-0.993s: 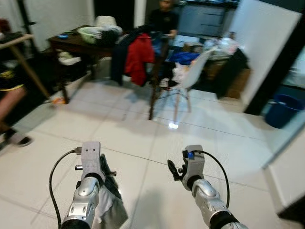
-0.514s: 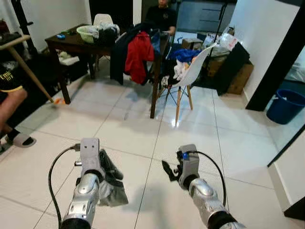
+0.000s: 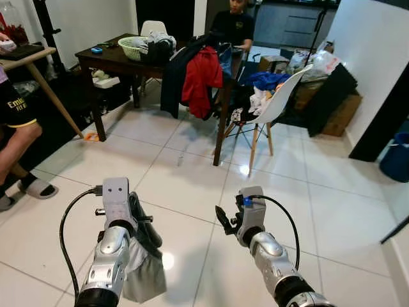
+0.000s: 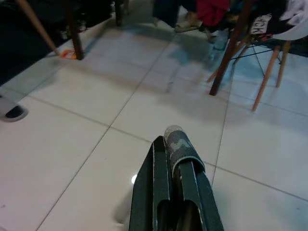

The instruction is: Hang hanger

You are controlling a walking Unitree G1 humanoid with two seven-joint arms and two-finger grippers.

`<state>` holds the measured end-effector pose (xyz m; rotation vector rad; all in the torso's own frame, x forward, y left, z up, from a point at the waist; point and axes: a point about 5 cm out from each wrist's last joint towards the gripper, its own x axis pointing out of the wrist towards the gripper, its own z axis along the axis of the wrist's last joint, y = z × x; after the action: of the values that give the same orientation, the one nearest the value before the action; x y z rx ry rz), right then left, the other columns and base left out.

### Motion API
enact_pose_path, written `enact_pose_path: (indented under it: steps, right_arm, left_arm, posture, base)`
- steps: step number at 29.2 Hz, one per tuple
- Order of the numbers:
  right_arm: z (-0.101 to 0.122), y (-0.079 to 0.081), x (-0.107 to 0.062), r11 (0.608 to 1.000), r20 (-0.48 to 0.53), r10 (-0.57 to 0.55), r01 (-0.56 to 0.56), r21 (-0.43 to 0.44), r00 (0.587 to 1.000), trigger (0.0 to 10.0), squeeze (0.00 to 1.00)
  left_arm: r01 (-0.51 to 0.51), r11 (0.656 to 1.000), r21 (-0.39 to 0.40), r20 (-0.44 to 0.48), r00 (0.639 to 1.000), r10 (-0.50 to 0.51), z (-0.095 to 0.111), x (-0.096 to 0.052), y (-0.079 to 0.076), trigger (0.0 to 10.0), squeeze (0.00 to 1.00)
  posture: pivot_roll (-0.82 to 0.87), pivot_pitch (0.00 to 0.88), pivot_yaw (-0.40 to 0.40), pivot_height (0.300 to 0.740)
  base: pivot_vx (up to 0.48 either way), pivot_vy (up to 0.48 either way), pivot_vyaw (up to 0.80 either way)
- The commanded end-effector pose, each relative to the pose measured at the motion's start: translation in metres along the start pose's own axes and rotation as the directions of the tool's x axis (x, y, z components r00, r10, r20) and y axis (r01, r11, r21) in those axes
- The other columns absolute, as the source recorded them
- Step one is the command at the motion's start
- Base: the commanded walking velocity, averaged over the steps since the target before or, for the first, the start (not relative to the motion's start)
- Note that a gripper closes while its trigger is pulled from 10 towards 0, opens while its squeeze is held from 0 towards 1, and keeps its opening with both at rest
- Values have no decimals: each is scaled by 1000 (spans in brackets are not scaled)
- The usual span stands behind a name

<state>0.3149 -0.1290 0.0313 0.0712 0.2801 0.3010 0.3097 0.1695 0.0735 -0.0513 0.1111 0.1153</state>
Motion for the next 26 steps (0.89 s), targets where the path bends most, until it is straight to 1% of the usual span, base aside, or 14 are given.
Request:
enact_pose_path:
  steps: [1, 6, 8, 12, 16, 17, 20, 21, 24, 26]
  right_arm:
    - [6, 3, 3, 1000, 25, 7, -6, -6, 1000, 10000, 0]
    - [7, 0, 2, 1000, 32, 1, -1, -7, 999, 10000, 0]
    - [8, -6, 0, 999, 39, -31, 31, 10, 999, 10000, 0]
    - [8, -9, -1, 999, 42, -38, 38, 14, 998, 10000, 0]
    - [7, -9, -1, 999, 32, -33, 32, 14, 999, 10000, 0]
    - [7, -5, 2, 1000, 23, -19, 19, 17, 1000, 10000, 0]
    - [8, -4, 3, 1000, 24, -16, 15, 21, 1000, 10000, 0]
    - [10, 0, 6, 999, 25, -17, 16, 29, 1000, 10000, 0]
    - [11, 2, 7, 999, 25, -17, 16, 30, 1000, 10000, 0]
    - [11, 4, 8, 1000, 27, -13, 13, 28, 1000, 10000, 0]
  left_arm:
    - [-3, 1000, -2, -10, 1000, 3, -1, -2, 2, 10000, 0]
    - [-1, 1000, -10, -13, 1000, 1, -2, -4, 2, 10000, 0]
    - [6, 1000, -10, -29, 1000, -6, -6, -3, 1, 10000, 0]
    - [6, 1000, -9, -30, 1000, -7, -5, -2, 1, 10000, 0]
    - [-17, 1000, -9, -15, 1000, 16, -1, -1, 5, 10000, 0]
    - [-35, 999, -6, -8, 999, 35, 1, -3, 12, 10000, 0]
    - [-40, 999, -4, -8, 999, 40, 1, -5, 14, 10000, 0]
    - [-50, 999, -1, -10, 999, 50, 2, -6, 18, 10000, 0]
    - [-52, 999, -1, -10, 999, 52, 2, -6, 19, 10000, 0]
    - [-50, 999, 1, -11, 999, 50, 3, -5, 19, 10000, 0]
  posture:
    - [77, 0, -46, 740]
    - [64, 0, -39, 740]
    - [46, 0, -47, 740]
    - [58, 0, -58, 740]
    - [88, 0, -71, 740]
    - [110, 0, -72, 740]
    - [110, 0, -72, 740]
    - [122, 0, -72, 740]
    - [123, 0, -64, 740]
    - [118, 0, -56, 740]
  base:
    - [349, 0, 0]
    - [347, 0, 0]
    - [352, 0, 0]
    - [351, 0, 0]
    - [351, 0, -513]
    - [349, 0, -800]
    - [346, 0, -800]
    - [349, 0, -800]
    - [351, 0, -800]
    - [349, 0, 0]
